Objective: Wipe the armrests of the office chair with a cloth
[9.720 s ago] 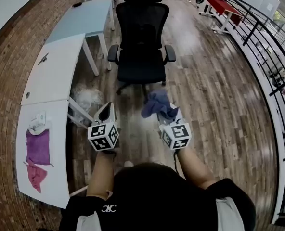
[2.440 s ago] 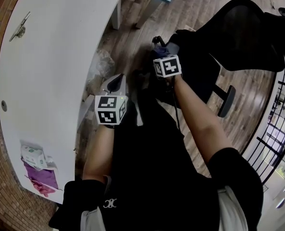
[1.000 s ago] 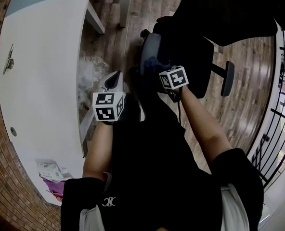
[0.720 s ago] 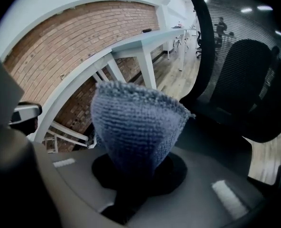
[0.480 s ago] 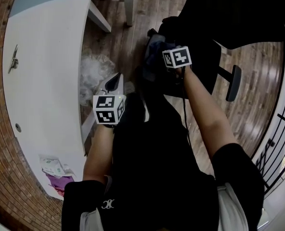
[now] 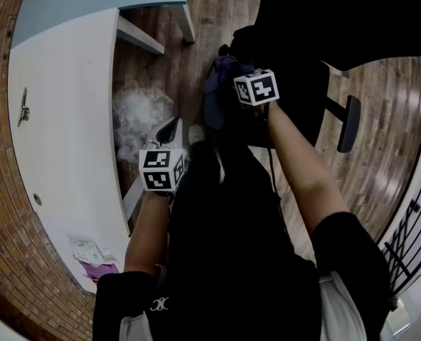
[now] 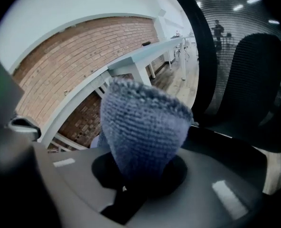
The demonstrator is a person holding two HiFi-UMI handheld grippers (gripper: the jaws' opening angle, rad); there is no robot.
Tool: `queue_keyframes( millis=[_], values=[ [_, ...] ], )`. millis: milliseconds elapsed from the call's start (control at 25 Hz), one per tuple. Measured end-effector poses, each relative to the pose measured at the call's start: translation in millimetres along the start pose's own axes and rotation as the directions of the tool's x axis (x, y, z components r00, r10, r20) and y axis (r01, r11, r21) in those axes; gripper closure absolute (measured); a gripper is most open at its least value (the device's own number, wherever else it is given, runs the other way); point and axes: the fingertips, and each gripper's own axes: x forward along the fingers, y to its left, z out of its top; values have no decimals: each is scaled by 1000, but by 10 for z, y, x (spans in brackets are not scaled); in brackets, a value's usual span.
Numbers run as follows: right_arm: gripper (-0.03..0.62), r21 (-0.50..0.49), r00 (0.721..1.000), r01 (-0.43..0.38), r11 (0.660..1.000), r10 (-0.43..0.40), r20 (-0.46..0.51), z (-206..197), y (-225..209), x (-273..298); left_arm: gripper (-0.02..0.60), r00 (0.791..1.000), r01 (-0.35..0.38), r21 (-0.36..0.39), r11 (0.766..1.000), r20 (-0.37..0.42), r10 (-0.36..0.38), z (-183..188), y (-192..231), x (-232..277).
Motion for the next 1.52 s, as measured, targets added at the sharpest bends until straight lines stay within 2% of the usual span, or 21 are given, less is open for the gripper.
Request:
queue_keyframes(
  millis=[200,320,400,480,600,680,880,960,1160,1320,1520],
  values=[
    [531,-52,989,-149,987,148,-17,-498,384,-170,575,999,28,-9,1000,-25,-29,80,-152,203],
    [531,-113,978,-210,971,207,-34,-797,530,-287,575,998,42,26,999,-37,-41,162,-295,330],
    [531,-151,977,-214,965,215,-15,-918,541,-335,575,997,54,68,996,-56,-50,199,-363,389],
    [531,-230,980,-182,956,194,33,-953,470,-392,575,995,71,109,992,-80,-63,221,-430,443],
    [533,-425,983,-118,897,168,81,-997,189,-473,575,991,92,139,986,-104,-78,225,-574,552],
    [533,-514,981,-98,852,171,97,-1028,48,-468,575,989,94,162,982,-124,-74,219,-608,607],
    [533,-641,972,-68,765,194,129,-980,-18,-273,575,983,97,199,975,-170,-63,118,-673,694],
    [533,-664,967,-60,746,208,146,-892,16,-175,575,981,99,197,975,-181,-63,83,-697,729],
    [533,-684,961,-63,726,229,154,-777,50,17,575,978,93,218,971,-202,-48,48,-716,737],
    [533,-702,961,-75,708,240,140,-716,23,146,575,980,77,204,976,-198,-36,6,-682,720],
    [533,-675,966,-79,734,224,130,-692,26,324,575,977,60,171,983,-213,-23,-115,-595,705]
  ],
)
